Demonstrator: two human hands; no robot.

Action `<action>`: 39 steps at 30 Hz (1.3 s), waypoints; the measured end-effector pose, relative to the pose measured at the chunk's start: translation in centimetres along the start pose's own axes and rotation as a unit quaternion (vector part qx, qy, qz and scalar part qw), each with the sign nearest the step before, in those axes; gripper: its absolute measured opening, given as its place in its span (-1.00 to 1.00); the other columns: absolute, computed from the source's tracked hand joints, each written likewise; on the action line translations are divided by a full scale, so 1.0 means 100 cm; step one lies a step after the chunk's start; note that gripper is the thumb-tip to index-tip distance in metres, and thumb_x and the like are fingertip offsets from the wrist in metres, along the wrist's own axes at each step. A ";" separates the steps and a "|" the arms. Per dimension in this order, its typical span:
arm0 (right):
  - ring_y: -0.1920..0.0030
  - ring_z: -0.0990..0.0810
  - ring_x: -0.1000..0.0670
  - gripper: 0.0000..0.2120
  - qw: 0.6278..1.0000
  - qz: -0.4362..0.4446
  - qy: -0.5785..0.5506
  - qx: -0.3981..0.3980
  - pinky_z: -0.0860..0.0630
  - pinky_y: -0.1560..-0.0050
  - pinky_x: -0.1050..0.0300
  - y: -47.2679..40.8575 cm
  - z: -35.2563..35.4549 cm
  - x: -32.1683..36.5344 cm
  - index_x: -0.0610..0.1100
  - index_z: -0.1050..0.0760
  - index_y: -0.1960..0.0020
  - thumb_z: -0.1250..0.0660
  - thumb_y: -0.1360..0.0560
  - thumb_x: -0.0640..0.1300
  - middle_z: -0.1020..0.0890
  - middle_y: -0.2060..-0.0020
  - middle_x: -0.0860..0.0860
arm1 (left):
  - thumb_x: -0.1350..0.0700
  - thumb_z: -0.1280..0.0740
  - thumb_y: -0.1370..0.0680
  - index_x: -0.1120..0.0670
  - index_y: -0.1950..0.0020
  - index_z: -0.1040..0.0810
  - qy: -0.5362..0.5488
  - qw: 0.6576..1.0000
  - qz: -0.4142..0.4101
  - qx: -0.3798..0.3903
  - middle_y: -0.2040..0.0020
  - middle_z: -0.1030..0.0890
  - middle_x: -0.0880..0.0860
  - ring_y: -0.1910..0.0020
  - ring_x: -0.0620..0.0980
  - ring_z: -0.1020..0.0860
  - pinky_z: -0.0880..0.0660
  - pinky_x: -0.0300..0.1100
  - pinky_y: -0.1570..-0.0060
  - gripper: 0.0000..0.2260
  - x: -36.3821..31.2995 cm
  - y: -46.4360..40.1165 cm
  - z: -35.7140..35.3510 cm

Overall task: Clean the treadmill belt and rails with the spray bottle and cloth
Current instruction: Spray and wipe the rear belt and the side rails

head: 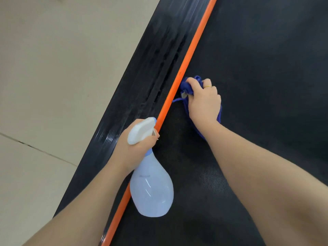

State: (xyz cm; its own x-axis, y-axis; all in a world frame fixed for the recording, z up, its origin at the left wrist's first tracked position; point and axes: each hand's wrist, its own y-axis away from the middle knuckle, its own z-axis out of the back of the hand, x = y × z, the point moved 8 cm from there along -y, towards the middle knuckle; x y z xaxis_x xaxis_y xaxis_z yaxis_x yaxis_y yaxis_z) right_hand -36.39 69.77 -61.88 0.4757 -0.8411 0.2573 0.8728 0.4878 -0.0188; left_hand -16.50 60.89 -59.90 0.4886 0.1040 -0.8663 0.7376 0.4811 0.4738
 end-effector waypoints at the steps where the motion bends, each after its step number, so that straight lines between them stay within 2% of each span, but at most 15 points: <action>1: 0.14 -0.45 -0.21 -0.71 1.000 -0.010 -0.013 -0.005 -0.23 0.24 0.02 0.007 -0.001 0.002 -0.07 -0.48 -0.21 -0.23 -0.51 -0.20 -0.48 -0.01 -0.19 | -0.01 -0.31 -0.29 -0.13 -0.01 -0.55 0.009 1.000 -0.004 0.001 0.23 -0.58 -0.16 0.18 -0.23 -0.54 -0.49 -0.35 0.14 -0.71 0.001 -0.001 -0.001; 5: 0.33 -0.45 -0.18 -0.58 0.987 0.145 -0.050 0.039 -0.30 0.38 0.07 0.097 -0.004 0.026 -0.08 -0.48 -0.12 -0.42 -0.28 -0.26 -0.50 0.19 -0.17 | 0.15 -0.26 -0.34 -0.13 0.00 -0.54 -0.001 1.000 -0.021 -0.020 0.18 -0.60 -0.24 0.15 -0.27 -0.54 -0.47 -0.41 0.13 -0.71 -0.004 0.002 -0.001; 8: 0.34 -0.46 -0.15 -0.63 0.954 0.291 -0.002 0.075 -0.27 0.39 0.10 0.108 -0.004 0.028 -0.01 -0.38 -0.13 -0.28 -0.33 -0.15 -0.51 0.21 -0.13 | 0.16 -0.26 -0.33 -0.09 0.00 -0.54 0.002 0.999 -0.025 -0.033 0.24 -0.59 -0.24 0.22 -0.27 -0.53 -0.43 -0.43 0.18 -0.71 -0.005 0.005 -0.002; 10: 0.32 -0.46 -0.19 -0.68 0.967 0.248 0.029 0.048 -0.29 0.39 0.06 0.068 -0.003 0.020 -0.03 -0.42 -0.12 -0.20 -0.36 -0.13 -0.50 0.21 -0.15 | 0.16 -0.26 -0.32 -0.09 0.03 -0.54 0.007 0.999 -0.027 -0.035 0.28 -0.58 -0.22 0.27 -0.25 -0.51 -0.42 -0.42 0.20 -0.73 -0.003 0.004 -0.001; 12: 0.27 -0.46 -0.24 -0.71 0.996 0.088 0.029 -0.008 -0.26 0.34 0.01 0.023 0.002 0.001 -0.10 -0.49 -0.13 -0.26 -0.41 -0.21 -0.49 0.15 -0.22 | 0.15 -0.26 -0.33 -0.10 0.03 -0.54 0.007 0.999 -0.036 -0.030 0.27 -0.58 -0.21 0.25 -0.25 -0.52 -0.43 -0.41 0.20 -0.73 -0.002 0.003 -0.001; 14: 0.25 -0.44 -0.23 -0.72 0.999 0.013 0.037 -0.019 -0.23 0.31 0.01 0.017 -0.002 -0.005 -0.14 -0.50 -0.14 -0.29 -0.43 -0.26 -0.49 0.11 -0.24 | 0.15 -0.26 -0.33 -0.13 0.01 -0.54 0.004 0.999 -0.041 -0.027 0.23 -0.59 -0.24 0.20 -0.27 -0.54 -0.45 -0.43 0.18 -0.71 -0.001 0.002 -0.002; 19: 0.33 -0.45 -0.18 -0.70 0.988 0.149 -0.027 0.024 -0.31 0.37 0.07 0.098 0.003 0.011 -0.12 -0.52 -0.09 -0.31 -0.35 -0.20 -0.48 0.21 -0.18 | 0.15 -0.27 -0.33 -0.14 0.05 -0.53 0.000 0.999 -0.037 -0.038 0.20 -0.60 -0.28 0.19 -0.31 -0.53 -0.45 -0.44 0.13 -0.73 -0.006 0.004 -0.002; 22: 0.34 -0.46 -0.17 -0.72 0.975 0.216 0.002 0.055 -0.28 0.37 0.08 0.091 0.005 0.010 -0.09 -0.54 -0.07 -0.33 -0.36 -0.17 -0.48 0.24 -0.15 | 0.15 -0.27 -0.33 -0.15 0.05 -0.52 -0.011 0.999 -0.038 -0.034 0.21 -0.59 -0.30 0.19 -0.33 -0.53 -0.45 -0.46 0.16 -0.73 -0.008 0.005 -0.003; 23: 0.31 -0.47 -0.18 -0.73 0.980 0.194 0.018 0.037 -0.26 0.34 0.06 0.073 0.009 0.007 -0.07 -0.53 -0.09 -0.26 -0.40 -0.14 -0.48 0.20 -0.15 | 0.15 -0.27 -0.33 -0.15 0.05 -0.52 -0.013 0.999 -0.036 -0.031 0.22 -0.58 -0.30 0.19 -0.33 -0.53 -0.46 -0.45 0.17 -0.73 -0.008 0.005 -0.003; 27: 0.02 -0.42 -0.19 -0.70 0.999 -0.033 0.035 -0.008 -0.21 0.13 0.02 0.007 0.009 -0.031 -0.01 -0.39 -0.29 -0.15 -0.57 -0.12 -0.42 -0.09 -0.16 | 0.12 -0.26 -0.31 -0.14 0.11 -0.52 -0.011 0.999 -0.034 -0.037 0.28 -0.57 -0.28 0.25 -0.31 -0.51 -0.43 -0.47 0.25 -0.77 -0.003 0.001 -0.002; 29: 0.08 -0.45 -0.21 -0.71 1.000 -0.014 0.002 -0.010 -0.24 0.16 0.03 0.020 0.005 -0.021 -0.05 -0.43 -0.26 -0.19 -0.55 -0.13 -0.44 -0.05 -0.18 | 0.12 -0.27 -0.31 -0.15 0.13 -0.52 -0.010 0.998 -0.032 -0.046 0.29 -0.56 -0.28 0.27 -0.30 -0.51 -0.43 -0.44 0.26 -0.78 0.000 0.000 -0.002; 32: 0.33 -0.47 -0.21 -0.72 0.995 0.083 -0.060 0.010 -0.33 0.33 0.05 0.079 0.004 0.002 -0.14 -0.55 -0.09 -0.32 -0.38 -0.21 -0.48 0.19 -0.21 | 0.13 -0.28 -0.32 -0.13 0.10 -0.54 -0.011 0.998 -0.033 -0.053 0.27 -0.58 -0.27 0.26 -0.29 -0.51 -0.43 -0.43 0.22 -0.78 0.000 0.001 -0.002; 34: 0.36 -0.46 -0.19 -0.69 0.985 0.154 -0.055 0.058 -0.33 0.37 0.08 0.100 0.001 0.009 -0.12 -0.56 -0.08 -0.39 -0.33 -0.23 -0.47 0.24 -0.17 | 0.13 -0.28 -0.32 -0.11 0.09 -0.55 -0.012 0.998 -0.031 -0.056 0.28 -0.58 -0.27 0.27 -0.30 -0.52 -0.41 -0.46 0.23 -0.78 -0.001 0.002 -0.001; 36: 0.34 -0.47 -0.18 -0.70 0.977 0.202 -0.041 0.061 -0.30 0.35 0.10 0.089 0.002 0.007 -0.08 -0.55 -0.11 -0.35 -0.38 -0.16 -0.47 0.23 -0.14 | 0.13 -0.27 -0.32 -0.09 0.08 -0.55 -0.016 0.998 -0.031 -0.050 0.29 -0.58 -0.27 0.27 -0.29 -0.51 -0.40 -0.48 0.25 -0.77 -0.004 0.002 -0.002; 39: 0.29 -0.47 -0.21 -0.70 0.994 0.079 -0.071 0.031 -0.28 0.29 0.07 0.064 0.004 -0.008 -0.08 -0.55 -0.15 -0.30 -0.42 -0.17 -0.49 0.18 -0.16 | 0.12 -0.28 -0.33 -0.11 0.06 -0.54 -0.022 0.998 -0.029 -0.052 0.28 -0.57 -0.29 0.26 -0.31 -0.51 -0.42 -0.46 0.24 -0.77 -0.003 0.002 -0.003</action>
State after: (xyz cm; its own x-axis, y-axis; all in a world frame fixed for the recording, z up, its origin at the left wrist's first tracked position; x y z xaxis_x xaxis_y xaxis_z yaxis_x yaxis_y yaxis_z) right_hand -31.28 73.65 -61.87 0.5820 -0.7136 0.3900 0.7780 0.6282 -0.0117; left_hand -16.61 61.17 -59.60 0.4676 0.0356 -0.8832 0.7147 0.5727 0.4015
